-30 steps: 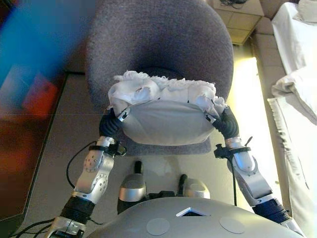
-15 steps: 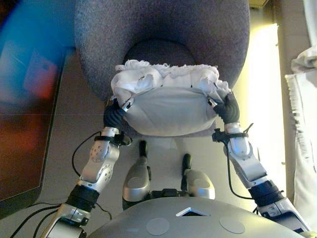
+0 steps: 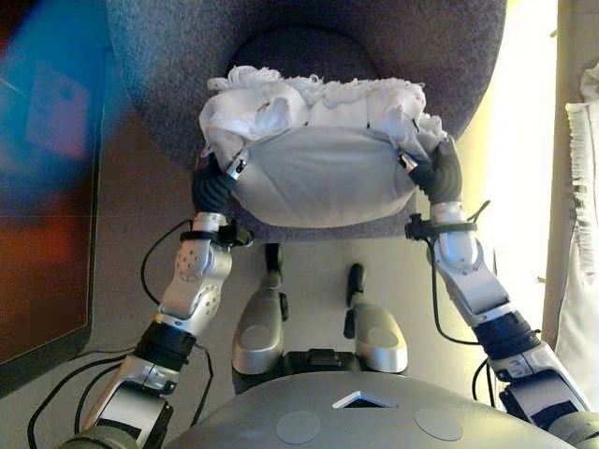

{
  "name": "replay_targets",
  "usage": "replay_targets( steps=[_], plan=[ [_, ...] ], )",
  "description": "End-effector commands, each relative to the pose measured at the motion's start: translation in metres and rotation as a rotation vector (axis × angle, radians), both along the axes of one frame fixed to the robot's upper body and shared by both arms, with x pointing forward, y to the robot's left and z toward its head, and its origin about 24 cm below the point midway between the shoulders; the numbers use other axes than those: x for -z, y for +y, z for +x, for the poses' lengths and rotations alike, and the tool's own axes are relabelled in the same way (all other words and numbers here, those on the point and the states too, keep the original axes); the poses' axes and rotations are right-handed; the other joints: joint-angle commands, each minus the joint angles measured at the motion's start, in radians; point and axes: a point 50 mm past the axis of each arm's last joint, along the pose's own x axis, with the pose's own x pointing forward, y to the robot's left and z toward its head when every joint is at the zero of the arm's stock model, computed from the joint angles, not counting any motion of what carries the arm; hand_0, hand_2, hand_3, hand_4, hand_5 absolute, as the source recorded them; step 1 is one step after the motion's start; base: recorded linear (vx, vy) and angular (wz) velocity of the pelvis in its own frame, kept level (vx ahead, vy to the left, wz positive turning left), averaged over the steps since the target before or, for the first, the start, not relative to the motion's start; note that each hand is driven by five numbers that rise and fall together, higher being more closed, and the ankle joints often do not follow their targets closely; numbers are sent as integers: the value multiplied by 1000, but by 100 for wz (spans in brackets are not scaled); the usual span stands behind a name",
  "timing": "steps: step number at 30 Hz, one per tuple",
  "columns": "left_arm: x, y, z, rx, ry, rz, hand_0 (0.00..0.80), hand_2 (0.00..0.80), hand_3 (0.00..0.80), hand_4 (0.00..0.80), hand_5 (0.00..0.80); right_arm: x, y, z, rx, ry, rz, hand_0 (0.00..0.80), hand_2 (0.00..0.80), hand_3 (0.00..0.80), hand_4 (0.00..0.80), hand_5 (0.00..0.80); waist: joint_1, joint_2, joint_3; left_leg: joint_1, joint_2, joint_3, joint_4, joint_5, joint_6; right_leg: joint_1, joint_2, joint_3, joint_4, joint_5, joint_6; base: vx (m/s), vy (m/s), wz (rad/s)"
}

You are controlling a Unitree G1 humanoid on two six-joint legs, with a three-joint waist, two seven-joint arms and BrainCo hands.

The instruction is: Pick up the cushion and take it to the sofa

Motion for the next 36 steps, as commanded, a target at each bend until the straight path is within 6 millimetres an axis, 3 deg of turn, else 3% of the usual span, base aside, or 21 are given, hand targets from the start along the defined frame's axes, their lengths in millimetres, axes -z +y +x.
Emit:
replay_targets(
  steps=[1,12,18,22,23,24,25,26,27,28,34,36],
  plan=[
    [-61,-38,12,119,-346,-5,800,800,800,800,800,-58,30,8,-124,-311,4,800,800,800,800,800,13,-38,3,5,5,-31,68,-143,-11,-82,-60,34,11,59,21,-13,-13,8],
    [-92,-60,35,89,-446,3,800,800,800,800,800,-92,49,34,-126,-382,-3,800,800,800,800,800,-1,-37,57,-24,-10,-35,60,-139,-7,-135,-69,48,29,69,24,-3,27,2],
    [-80,-73,81,23,-263,7,800,800,800,800,800,-94,58,77,-75,-230,1,800,800,800,800,800,-12,-45,79,-68,-8,-30,91,-135,-15,-193,-72,54,65,75,25,-46,17,-1],
    [-84,-72,108,-85,-157,55,800,800,800,800,800,-95,55,107,18,-122,-13,800,800,800,800,800,-17,-45,99,-97,-8,-26,97,-125,-19,-240,-70,57,86,87,27,-73,28,-1],
    [-85,-70,113,-95,-144,77,775,775,775,775,775,-98,54,111,29,-114,-11,800,800,800,800,800,-18,-45,104,-104,-8,-26,99,-123,-18,-252,-72,58,91,89,27,-46,36,2],
    [-87,-68,116,-110,-130,92,684,684,684,684,684,-100,50,114,50,-108,-18,800,800,800,800,800,-19,-43,108,-110,-9,-24,100,-121,-20,-261,-73,58,93,93,27,-43,43,3],
    [-88,-66,119,-123,-112,98,489,489,489,489,489,-103,47,118,75,-104,-27,800,800,800,800,800,-20,-41,114,-118,-11,-23,100,-117,-20,-271,-73,59,95,98,26,-52,61,5],
    [-91,-62,124,-148,-92,93,91,91,91,91,91,-106,43,122,102,-101,-32,706,706,706,706,706,-22,-36,120,-125,-13,-21,99,-112,-20,-284,-74,59,98,103,26,-50,57,6],
    [-92,-58,126,-167,-85,88,0,0,0,0,0,-109,39,124,117,-100,-35,348,348,348,348,348,-23,-33,123,-129,-14,-21,99,-109,-20,-290,-74,59,100,105,26,-55,61,3],
    [-95,-51,129,-201,-72,71,0,0,0,0,0,-113,33,127,148,-98,-41,0,0,0,0,0,-24,-29,129,-136,-16,-19,99,-104,-21,-300,-74,59,102,107,26,-39,54,2],
    [-103,-10,130,-379,-104,29,0,0,0,0,0,-124,-2,132,283,-100,-55,0,0,0,0,0,-19,7,141,-155,-32,-23,92,-91,-25,-330,-83,45,112,109,25,-15,46,0],
    [-104,15,124,-525,-129,-29,0,0,0,0,0,-125,-20,131,338,-101,-54,0,0,0,0,0,-16,23,141,-160,-36,-24,91,-89,-27,-338,-88,37,112,109,25,-2,47,6]
  ],
)
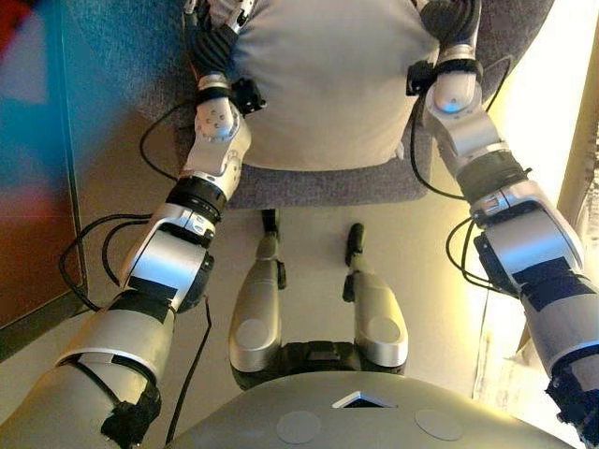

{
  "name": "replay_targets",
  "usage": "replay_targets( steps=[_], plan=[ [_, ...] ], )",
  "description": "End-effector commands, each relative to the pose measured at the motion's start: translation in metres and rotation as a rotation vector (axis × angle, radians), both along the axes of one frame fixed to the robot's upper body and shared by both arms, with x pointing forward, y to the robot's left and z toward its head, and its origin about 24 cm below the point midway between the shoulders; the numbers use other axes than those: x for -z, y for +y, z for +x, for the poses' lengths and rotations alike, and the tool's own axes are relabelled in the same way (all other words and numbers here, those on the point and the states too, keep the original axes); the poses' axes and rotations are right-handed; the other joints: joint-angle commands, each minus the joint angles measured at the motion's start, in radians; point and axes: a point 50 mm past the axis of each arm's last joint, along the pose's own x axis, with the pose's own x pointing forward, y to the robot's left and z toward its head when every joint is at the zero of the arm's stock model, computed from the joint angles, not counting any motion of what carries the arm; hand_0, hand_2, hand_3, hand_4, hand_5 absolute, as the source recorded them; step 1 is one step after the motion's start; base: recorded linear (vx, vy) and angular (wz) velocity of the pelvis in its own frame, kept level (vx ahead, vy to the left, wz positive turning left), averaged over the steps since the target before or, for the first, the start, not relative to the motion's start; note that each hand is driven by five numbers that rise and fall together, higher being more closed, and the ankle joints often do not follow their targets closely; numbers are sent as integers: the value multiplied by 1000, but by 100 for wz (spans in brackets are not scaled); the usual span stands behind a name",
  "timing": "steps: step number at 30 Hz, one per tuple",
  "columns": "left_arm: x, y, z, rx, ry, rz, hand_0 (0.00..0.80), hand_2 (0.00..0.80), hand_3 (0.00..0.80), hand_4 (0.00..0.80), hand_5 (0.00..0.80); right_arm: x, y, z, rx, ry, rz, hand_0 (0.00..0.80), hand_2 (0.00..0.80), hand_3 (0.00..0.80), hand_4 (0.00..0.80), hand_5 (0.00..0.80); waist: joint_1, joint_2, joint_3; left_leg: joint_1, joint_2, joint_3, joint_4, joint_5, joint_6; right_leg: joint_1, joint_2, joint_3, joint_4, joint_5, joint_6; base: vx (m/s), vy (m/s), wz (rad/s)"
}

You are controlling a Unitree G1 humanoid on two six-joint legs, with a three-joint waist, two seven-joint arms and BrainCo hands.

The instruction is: Pick up the cushion and take it to the sofa

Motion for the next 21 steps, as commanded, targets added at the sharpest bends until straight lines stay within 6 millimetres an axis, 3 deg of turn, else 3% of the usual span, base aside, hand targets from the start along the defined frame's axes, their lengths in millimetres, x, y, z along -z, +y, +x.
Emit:
replay_targets(
  steps=[1,4,9,10,16,21],
  plan=[
    [-10,32,-5,-209,-76,-107,0,0,0,0,0,-12,-29,-2,85,-24,-25,0,0,0,0,0,12,16,45,1,-18,-5,61,-123,-48,-160,-77,39,29,109,12,9,54,6],
    [4,81,-22,-410,-83,-157,0,0,0,0,0,-7,-56,-11,181,-61,40,0,0,0,0,0,23,32,45,3,-25,-9,73,-135,-49,-157,-84,28,40,93,8,10,22,3],
    [32,154,-51,-709,33,-285,0,0,0,0,0,-18,-95,-26,326,-144,91,0,0,0,0,0,30,46,44,12,-27,-5,80,-143,-54,-148,-95,8,49,77,4,-7,24,3],
    [43,173,-64,-807,63,-304,0,0,0,0,0,-21,-106,-31,372,-173,111,0,0,0,0,0,31,46,44,19,-26,-4,81,-144,-54,-143,-95,6,52,72,1,4,12,5],
    [85,218,-115,-1075,230,-267,0,0,0,0,0,-23,-161,-66,557,-297,257,0,0,0,0,0,36,38,16,47,-20,-3,76,-155,-54,-114,-92,-10,44,63,-1,10,-14,6],
    [131,228,-154,-1168,415,-274,0,0,0,0,0,-18,-196,-95,595,-384,448,0,0,0,0,0,39,26,-22,84,-18,-7,59,-164,-51,-77,-91,-22,26,59,2,22,-43,-1]
  ],
)
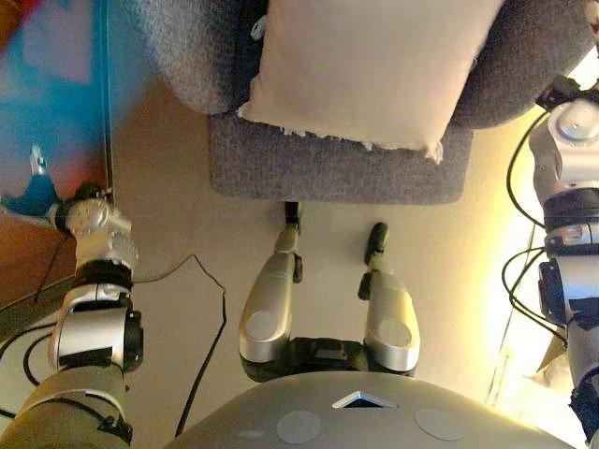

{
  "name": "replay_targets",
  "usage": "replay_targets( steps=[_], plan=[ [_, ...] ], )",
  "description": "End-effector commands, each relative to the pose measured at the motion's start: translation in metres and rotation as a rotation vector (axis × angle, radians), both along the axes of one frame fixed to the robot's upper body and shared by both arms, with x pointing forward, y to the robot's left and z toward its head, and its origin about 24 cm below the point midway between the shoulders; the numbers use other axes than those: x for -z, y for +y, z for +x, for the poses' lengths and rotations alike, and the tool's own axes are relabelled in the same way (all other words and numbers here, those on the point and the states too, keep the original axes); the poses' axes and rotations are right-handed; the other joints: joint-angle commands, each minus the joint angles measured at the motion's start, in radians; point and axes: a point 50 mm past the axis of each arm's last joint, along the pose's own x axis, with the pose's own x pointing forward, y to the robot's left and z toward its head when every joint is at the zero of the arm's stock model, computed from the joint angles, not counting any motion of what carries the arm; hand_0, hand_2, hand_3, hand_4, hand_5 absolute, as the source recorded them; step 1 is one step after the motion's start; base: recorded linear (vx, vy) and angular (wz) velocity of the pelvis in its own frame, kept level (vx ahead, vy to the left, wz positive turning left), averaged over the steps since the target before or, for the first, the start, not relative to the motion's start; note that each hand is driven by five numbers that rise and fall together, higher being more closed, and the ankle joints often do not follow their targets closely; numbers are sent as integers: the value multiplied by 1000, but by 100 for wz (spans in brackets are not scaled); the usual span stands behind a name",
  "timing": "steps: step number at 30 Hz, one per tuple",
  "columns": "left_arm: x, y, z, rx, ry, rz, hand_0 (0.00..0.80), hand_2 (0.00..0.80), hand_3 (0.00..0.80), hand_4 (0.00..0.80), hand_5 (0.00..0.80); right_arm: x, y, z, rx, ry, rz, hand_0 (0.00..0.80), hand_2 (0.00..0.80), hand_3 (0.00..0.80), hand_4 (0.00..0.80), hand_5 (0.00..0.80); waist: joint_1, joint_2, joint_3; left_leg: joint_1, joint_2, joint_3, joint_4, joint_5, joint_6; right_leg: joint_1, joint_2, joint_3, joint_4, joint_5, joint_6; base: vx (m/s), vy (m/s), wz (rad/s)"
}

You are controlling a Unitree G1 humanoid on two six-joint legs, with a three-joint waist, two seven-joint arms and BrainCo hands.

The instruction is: Pick up the cushion and take it to the sofa

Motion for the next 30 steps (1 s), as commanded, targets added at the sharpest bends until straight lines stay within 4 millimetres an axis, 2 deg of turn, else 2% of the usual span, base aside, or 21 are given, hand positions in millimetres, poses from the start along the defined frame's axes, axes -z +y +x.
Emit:
replay_targets(
  steps=[1,6,10,13,15,17,20,21,22,23,26,27,29,30],
  plan=[
    [14,13,-23,-107,54,-37,0,0,0,0,0,-31,-32,-33,56,-225,-10,0,0,0,0,0,-14,-37,-61,48,1,2,71,-174,-60,-117,-64,1,24,66,-13,43,-40,1],
    [68,-4,-65,-99,249,-120,0,0,0,0,0,-26,-51,-60,103,-256,-15,0,0,0,0,0,-13,-48,-116,100,2,-5,45,-181,-57,-66,-58,-3,-2,63,-9,59,-23,0],
    [96,-10,-96,-100,347,-200,0,0,0,0,0,-23,-61,-75,144,-252,-33,0,0,0,0,0,-15,-57,-154,135,12,0,29,-186,-59,-33,-48,2,-18,60,-8,63,-23,1],
    [115,-14,-115,-87,452,-265,0,0,0,0,0,-1,-67,-82,197,-158,-9,0,0,0,0,0,-25,-72,-183,158,23,11,25,-192,-62,-10,-39,11,-21,54,-9,56,-16,-1],
    [126,-21,-124,-78,551,-294,0,0,0,0,0,41,-66,-85,206,9,39,0,0,0,0,0,-35,-83,-202,176,28,16,22,-196,-63,7,-32,17,-23,54,-8,69,-14,1],
    [138,-27,-143,-91,648,-348,0,0,0,0,0,100,-52,-94,162,305,24,0,0,0,0,0,-43,-94,-223,202,33,24,15,-193,-59,31,-26,19,-27,56,-10,90,-25,-4],
    [156,-37,-179,-70,798,-431,0,0,0,0,0,195,-27,-139,80,669,92,0,0,0,0,0,-51,-110,-262,245,39,32,10,-196,-52,71,-16,17,-28,55,-11,121,-62,-3],
    [159,-39,-184,-58,826,-442,0,0,0,0,0,209,-22,-148,67,721,119,0,0,0,0,0,-53,-112,-269,253,40,32,9,-197,-52,79,-15,17,-28,55,-12,162,-74,-2],
    [164,-45,-196,-41,900,-451,0,0,0,0,0,248,-6,-174,40,844,195,0,0,0,0,0,-54,-115,-290,274,39,33,7,-200,-48,100,-9,17,-32,54,-14,196,-73,-5],
    [168,-48,-208,-21,1016,-440,0,0,0,0,0,277,6,-196,14,972,265,0,0,0,0,0,-55,-117,-309,294,39,33,5,-203,-46,122,-4,16,-37,54,-17,241,-66,-5],
    [176,-58,-222,71,1200,-432,0,0,0,0,0,317,25,-236,-16,1192,426,0,0,0,0,0,-51,-113,-342,330,40,33,1,-210,-44,164,4,15,-45,48,-22,133,-18,-1],
    [181,-65,-226,136,1257,-451,0,0,0,0,0,331,38,-251,-54,1298,471,0,0,0,0,0,-49,-109,-354,342,38,34,-2,-212,-41,180,6,12,-48,45,-25,57,1,-4],
    [187,-77,-228,245,1330,-434,0,0,0,0,0,348,62,-270,-101,1432,533,0,0,0,0,0,-49,-104,-369,362,37,33,-6,-215,-39,202,10,9,-49,40,-28,56,11,-5],
    [188,-79,-227,269,1340,-420,0,0,0,0,0,351,67,-274,-114,1460,540,0,0,0,0,0,-49,-102,-372,368,36,32,-7,-217,-39,209,12,9,-50,37,-29,47,22,1]
  ],
)
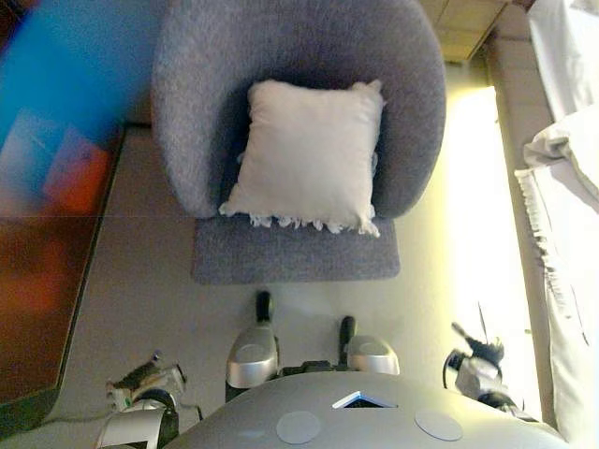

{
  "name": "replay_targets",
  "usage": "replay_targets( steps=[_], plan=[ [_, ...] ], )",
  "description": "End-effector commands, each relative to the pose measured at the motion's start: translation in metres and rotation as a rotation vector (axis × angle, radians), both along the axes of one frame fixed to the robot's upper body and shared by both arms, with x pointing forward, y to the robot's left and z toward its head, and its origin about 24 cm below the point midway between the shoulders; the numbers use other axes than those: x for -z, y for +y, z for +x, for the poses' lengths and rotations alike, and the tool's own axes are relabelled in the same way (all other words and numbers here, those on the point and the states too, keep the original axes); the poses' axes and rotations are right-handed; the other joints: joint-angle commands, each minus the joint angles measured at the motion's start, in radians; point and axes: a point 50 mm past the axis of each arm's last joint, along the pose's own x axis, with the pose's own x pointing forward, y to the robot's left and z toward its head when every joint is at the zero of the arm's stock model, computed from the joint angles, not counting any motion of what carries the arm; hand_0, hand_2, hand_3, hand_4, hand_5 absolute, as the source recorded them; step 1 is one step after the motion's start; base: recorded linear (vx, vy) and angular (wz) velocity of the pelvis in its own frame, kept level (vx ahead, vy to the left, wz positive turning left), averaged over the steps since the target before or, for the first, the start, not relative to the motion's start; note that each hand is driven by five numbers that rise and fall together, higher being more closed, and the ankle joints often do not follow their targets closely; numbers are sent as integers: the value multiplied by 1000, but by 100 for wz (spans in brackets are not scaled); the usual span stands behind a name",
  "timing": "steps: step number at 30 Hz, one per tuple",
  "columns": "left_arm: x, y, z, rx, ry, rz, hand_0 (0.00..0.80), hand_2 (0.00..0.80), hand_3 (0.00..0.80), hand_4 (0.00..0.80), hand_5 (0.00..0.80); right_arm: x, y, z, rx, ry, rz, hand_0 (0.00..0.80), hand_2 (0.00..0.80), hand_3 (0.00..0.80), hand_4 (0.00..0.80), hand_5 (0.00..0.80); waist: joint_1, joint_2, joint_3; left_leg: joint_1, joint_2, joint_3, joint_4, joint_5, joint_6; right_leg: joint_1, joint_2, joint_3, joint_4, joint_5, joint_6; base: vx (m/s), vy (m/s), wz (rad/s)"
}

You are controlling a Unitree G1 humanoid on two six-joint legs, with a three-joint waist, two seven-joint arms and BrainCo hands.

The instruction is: Pick up the cushion and take it to the sofa

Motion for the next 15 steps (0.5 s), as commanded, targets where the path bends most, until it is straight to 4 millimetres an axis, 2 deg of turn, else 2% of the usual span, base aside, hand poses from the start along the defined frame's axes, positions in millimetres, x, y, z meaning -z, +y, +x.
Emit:
replay_targets(
  steps=[1,3,9,15],
  plan=[
    [0,1,-4,179,94,8,0,0,0,0,0,6,16,13,-99,45,75,0,0,0,0,0,8,4,-26,111,1,21,14,-136,1,-76,-23,11,34,68,2,0,0,0],
    [4,-6,-4,256,123,-20,0,0,0,0,0,12,27,4,-133,94,114,0,0,0,0,0,10,9,-37,124,-1,21,13,-140,4,-60,-19,8,35,61,0,0,0,0],
    [15,-28,-15,280,101,-192,0,0,0,0,0,15,36,-3,-208,129,166,0,0,0,0,0,9,10,-52,154,-5,21,8,-152,12,-27,-9,2,38,42,-4,0,0,0],
    [21,-43,-3,323,35,-330,0,0,0,0,0,19,48,-5,-310,162,229,0,0,0,0,0,15,5,-61,168,-6,20,7,-160,17,-8,-1,-5,35,34,-6,-3,-23,0]
  ],
)
